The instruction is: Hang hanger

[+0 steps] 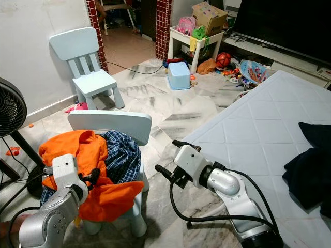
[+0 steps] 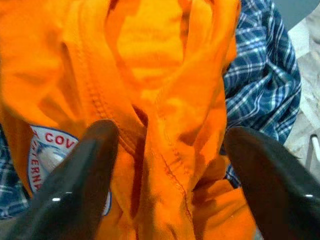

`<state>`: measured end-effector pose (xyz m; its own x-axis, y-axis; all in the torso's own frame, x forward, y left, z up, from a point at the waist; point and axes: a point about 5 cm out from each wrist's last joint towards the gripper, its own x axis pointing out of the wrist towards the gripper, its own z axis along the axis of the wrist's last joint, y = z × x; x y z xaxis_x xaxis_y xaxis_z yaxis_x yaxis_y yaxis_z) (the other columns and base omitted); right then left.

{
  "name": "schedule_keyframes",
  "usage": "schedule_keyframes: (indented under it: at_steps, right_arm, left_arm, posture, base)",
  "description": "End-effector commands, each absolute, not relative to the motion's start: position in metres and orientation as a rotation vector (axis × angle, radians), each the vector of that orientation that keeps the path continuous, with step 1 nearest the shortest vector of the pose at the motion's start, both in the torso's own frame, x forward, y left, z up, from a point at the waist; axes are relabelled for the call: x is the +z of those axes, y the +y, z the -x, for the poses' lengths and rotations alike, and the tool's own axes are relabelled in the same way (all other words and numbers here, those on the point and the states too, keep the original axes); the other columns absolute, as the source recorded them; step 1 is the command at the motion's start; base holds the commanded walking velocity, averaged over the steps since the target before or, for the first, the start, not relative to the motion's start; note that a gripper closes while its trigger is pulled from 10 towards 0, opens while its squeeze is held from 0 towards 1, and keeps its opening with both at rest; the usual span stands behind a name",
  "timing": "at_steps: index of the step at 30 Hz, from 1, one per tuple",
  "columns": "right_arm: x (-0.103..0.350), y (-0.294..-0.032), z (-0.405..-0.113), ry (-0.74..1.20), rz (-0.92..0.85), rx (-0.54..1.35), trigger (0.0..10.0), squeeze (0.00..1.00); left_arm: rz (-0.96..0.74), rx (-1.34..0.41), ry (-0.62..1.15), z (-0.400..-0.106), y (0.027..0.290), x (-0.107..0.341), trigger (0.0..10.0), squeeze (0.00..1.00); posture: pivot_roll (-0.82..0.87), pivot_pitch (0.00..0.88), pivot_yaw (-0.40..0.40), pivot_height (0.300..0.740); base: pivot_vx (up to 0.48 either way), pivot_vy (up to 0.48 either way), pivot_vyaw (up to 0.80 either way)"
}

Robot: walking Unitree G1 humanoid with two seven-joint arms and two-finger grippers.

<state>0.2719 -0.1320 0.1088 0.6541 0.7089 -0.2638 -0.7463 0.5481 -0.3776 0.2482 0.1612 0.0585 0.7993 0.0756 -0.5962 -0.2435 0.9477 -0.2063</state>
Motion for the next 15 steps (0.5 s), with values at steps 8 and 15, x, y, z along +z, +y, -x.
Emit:
schedule_keyframes:
  at_steps: [8, 15]
  right_arm:
    - [0.11, -0.135, -0.27, 0.082, 0.495, 0.858, 10.0, 0.0]
    - [0.109, -0.135, -0.27, 0.082, 0.498, 0.859, 10.0, 0.0]
  left_arm:
    - [0.372, 0.123, 0.673, -0.257, 0.143, 0.047, 0.0, 0.0]
    - [0.397, 0.113, 0.672, -0.263, 0.139, 0.048, 0.0, 0.0]
  posture:
    - [-0.13, 0.009, -0.027, 0.74]
    - [-0.13, 0.004, -0.022, 0.74]
  base:
    - [0.0, 0.0, 0.0]
    - [0.0, 0.0, 0.0]
